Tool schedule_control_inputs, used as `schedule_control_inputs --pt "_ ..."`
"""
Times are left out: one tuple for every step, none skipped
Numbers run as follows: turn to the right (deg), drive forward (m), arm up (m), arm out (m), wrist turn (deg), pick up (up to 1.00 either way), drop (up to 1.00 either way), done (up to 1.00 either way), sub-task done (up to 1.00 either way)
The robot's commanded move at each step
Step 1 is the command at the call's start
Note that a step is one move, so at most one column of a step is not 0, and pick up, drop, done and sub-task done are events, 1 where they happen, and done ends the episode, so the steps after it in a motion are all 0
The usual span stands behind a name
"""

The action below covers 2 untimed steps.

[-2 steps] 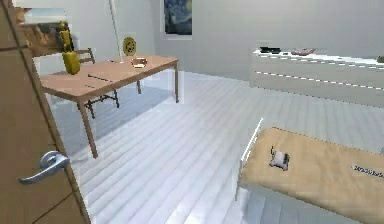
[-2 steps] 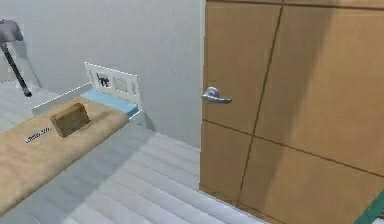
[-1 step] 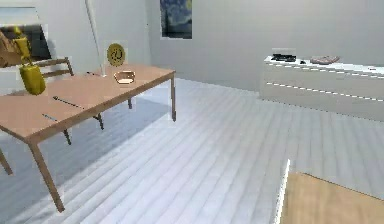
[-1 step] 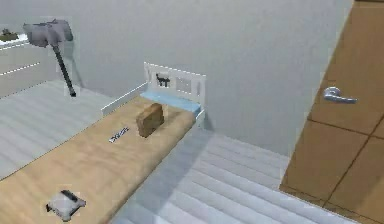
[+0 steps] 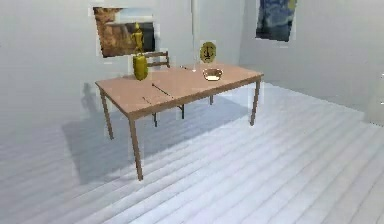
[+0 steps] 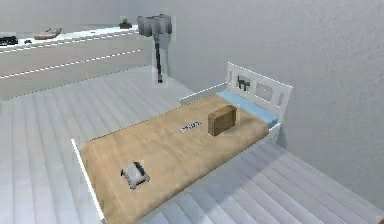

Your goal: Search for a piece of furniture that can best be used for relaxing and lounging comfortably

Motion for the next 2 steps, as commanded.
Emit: schedule_control_inputs --pt "0.0 0.90 0.00 0.00 0.0 0.00 0.00 0.00 0.00" --pt "-45.0 0.00 0.00 0.00 0.0 0.00 0.00 0.00 0.00"
